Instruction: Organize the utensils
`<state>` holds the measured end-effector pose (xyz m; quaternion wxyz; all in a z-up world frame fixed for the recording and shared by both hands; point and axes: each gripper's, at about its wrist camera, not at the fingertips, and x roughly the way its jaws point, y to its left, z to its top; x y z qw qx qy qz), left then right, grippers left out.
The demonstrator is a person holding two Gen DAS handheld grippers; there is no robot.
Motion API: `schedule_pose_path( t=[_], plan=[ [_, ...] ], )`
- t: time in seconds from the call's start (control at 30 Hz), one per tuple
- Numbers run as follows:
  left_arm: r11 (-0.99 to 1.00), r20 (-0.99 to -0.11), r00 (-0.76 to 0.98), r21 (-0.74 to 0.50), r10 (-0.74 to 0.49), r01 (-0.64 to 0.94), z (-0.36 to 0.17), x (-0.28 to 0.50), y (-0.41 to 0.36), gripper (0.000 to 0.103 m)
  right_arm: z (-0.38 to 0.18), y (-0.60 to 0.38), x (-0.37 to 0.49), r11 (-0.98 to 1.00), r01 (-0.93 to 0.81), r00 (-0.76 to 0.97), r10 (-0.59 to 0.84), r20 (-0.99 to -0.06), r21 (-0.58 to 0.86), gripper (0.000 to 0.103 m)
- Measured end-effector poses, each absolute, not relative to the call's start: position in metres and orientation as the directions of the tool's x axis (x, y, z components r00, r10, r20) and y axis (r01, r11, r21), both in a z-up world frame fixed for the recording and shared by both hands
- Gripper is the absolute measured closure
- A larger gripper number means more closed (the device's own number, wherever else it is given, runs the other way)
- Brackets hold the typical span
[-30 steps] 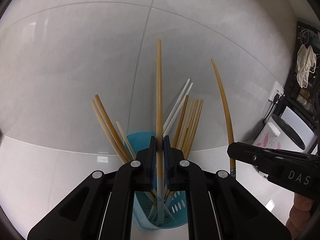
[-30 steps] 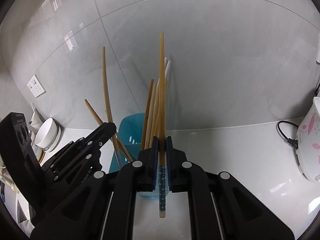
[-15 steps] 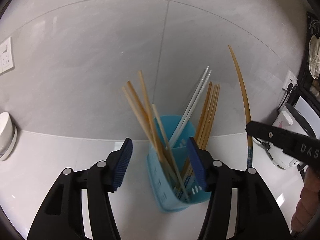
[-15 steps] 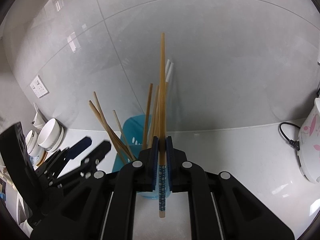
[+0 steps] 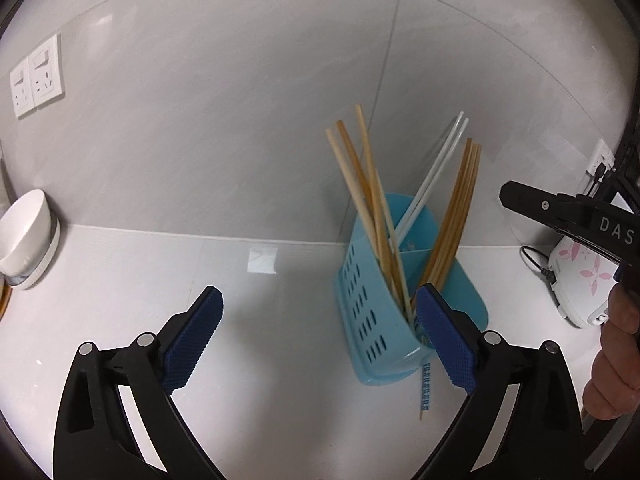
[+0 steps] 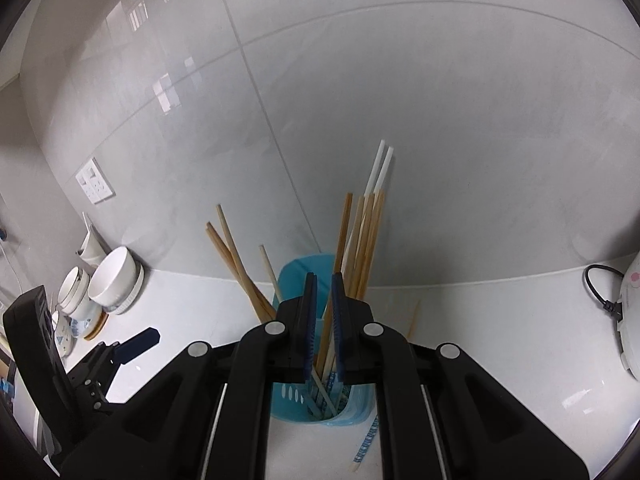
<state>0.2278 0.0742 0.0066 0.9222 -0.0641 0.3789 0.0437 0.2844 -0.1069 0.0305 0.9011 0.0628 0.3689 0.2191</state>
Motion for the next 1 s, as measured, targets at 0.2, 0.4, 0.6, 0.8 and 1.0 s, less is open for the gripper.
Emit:
schedule_pose_path(
  t=[0.2,0.4,0.6,0.8,1.0],
  plan=[
    [0.987,-0.716,0.697,-0.089,0.032,-0.136,0.002,0.227,0.078,0.006,0.014,-0.118,0.284,0.919,-0.302,0.600,0.391,-0.698,0.255,0.081],
    [0.986,-0.730,0.683,-0.089,0.030,-0.139,-0.003,0.225,0.084,0.006,-0.019,-0.135,0.284,0.952,-0.214,0.550,0.304,-0.778,0.221,0.064],
    [0.985,-0.746,0.666,-0.094,0.025,-0.143,-0.012,0.225,0.087,0.006,-0.063,-0.146,0.293,0.979,-0.122,0.448,0.201,-0.871,0.163,0.058],
    [0.983,-0.764,0.644,-0.103,0.021,-0.153,-0.019,0.224,0.094,0.006,-0.099,-0.146,0.307,0.988,-0.072,0.336,0.155,-0.929,0.138,0.058],
    [0.982,-0.777,0.629,-0.097,0.027,-0.162,-0.025,0.225,0.097,0.006,-0.115,-0.133,0.317,0.987,-0.102,0.304,0.153,-0.940,0.128,0.058]
  ],
)
